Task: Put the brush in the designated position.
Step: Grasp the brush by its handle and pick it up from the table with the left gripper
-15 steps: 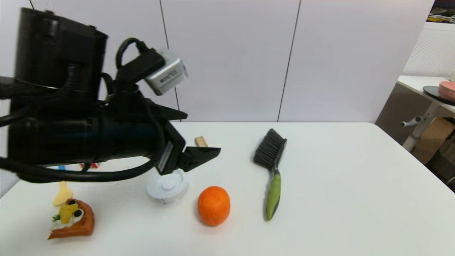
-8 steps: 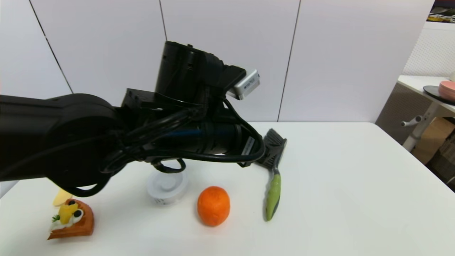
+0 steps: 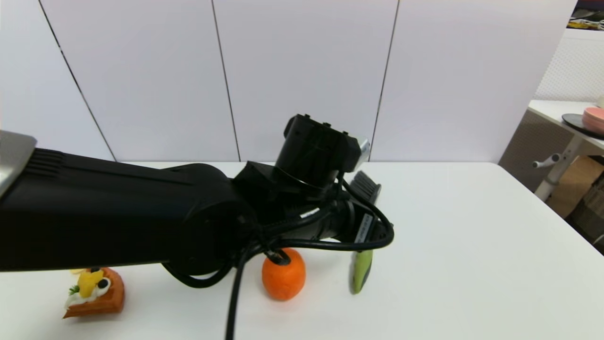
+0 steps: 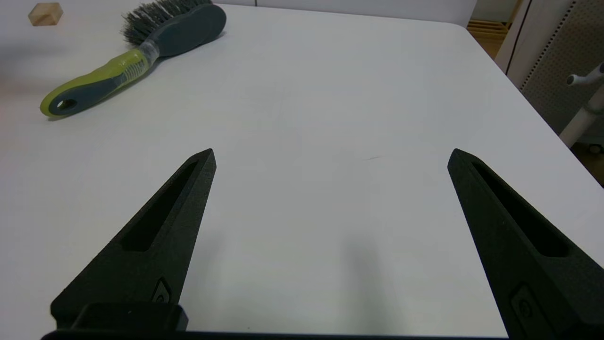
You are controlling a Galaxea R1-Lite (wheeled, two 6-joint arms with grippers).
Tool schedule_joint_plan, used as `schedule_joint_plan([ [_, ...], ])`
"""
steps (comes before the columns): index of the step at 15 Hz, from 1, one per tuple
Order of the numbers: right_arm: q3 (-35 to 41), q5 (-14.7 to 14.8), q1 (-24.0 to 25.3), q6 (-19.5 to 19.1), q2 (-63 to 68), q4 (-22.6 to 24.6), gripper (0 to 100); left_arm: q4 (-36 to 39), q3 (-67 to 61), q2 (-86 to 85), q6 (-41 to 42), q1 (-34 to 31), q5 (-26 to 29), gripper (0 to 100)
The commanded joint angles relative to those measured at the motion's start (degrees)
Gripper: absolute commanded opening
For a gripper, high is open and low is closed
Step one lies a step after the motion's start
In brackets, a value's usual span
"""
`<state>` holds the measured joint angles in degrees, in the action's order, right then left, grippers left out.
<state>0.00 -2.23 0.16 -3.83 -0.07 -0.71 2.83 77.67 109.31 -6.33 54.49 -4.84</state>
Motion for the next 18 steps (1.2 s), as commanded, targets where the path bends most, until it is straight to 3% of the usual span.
schedule_joint_plan([
  [1, 0.09, -0.05, 0.02, -0.04, 0.07, 0.00, 100, -0.19, 0.20, 3.01, -5.54, 3.16, -6.32, 100],
  [7, 0.09, -0.05, 0.02, -0.04, 0.07, 0.00, 100, -1.42, 0.29, 6.26, -6.15, 3.78, -12.30, 100],
  [11, 0.09, -0.05, 0.02, -0.04, 0.07, 0.00, 100, -0.89, 2.40, 10.22, -9.23, 4.66, -13.35, 100],
  [14, 0.09, -0.05, 0.02, -0.04, 0.07, 0.00, 100, -0.89, 6.88, 13.91, -9.76, 5.10, -17.92, 100],
  [18, 0.09, -0.05, 0.02, -0.04, 0.07, 0.00, 100, 0.60, 7.50, 15.76, -9.67, 5.10, -18.80, 100],
])
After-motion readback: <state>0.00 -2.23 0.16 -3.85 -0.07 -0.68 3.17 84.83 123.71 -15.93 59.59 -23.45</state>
